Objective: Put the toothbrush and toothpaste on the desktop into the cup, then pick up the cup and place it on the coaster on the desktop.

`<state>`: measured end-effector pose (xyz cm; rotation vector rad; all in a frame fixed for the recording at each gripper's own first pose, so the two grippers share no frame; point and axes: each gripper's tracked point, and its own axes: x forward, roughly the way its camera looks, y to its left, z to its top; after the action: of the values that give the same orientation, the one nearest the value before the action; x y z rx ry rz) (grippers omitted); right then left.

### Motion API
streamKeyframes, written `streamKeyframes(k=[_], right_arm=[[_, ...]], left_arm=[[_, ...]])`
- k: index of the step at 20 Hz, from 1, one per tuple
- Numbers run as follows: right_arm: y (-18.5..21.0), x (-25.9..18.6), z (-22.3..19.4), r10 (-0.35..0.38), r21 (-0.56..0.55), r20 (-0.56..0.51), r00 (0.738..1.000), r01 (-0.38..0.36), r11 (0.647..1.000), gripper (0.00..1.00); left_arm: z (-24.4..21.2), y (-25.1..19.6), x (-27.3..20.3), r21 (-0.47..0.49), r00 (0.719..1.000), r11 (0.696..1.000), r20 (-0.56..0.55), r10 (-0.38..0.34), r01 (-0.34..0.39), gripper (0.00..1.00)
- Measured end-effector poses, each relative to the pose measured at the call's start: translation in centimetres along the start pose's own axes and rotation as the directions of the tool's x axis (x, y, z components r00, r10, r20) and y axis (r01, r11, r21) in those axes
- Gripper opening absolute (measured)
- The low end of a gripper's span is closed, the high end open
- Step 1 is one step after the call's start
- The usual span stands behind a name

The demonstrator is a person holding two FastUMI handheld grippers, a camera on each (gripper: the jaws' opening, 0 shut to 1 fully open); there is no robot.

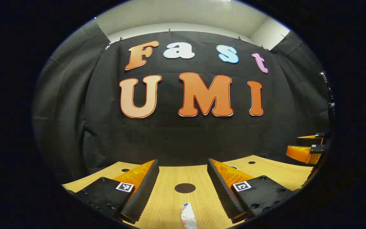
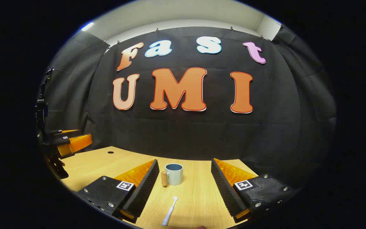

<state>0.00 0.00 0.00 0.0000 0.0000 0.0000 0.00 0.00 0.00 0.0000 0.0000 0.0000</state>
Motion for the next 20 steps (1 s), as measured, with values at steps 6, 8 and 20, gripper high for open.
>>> streamKeyframes(k=[6,8,20], right_arm=[[0.4,0.3,-0.4,0.022,0.005,-0.017,1.0,-0.022,1.0,1.0],[0.6,0.4,-0.5,0.035,0.009,-0.034,0.999,-0.035,0.999,0.99],[0.4,0.7,-0.3,0.048,0.014,-0.165,0.985,-0.046,0.999,0.99]], left_arm=[[-0.2,-0.8,0.2,0.017,1.0,1.0,-0.002,-0.011,0.011,0.97],[-0.1,-1.0,0.2,0.024,1.0,1.0,0.0,-0.01,0.01,0.97],[0.0,-0.3,1.4,0.046,0.997,0.999,-0.079,-0.006,0.01,0.97]])
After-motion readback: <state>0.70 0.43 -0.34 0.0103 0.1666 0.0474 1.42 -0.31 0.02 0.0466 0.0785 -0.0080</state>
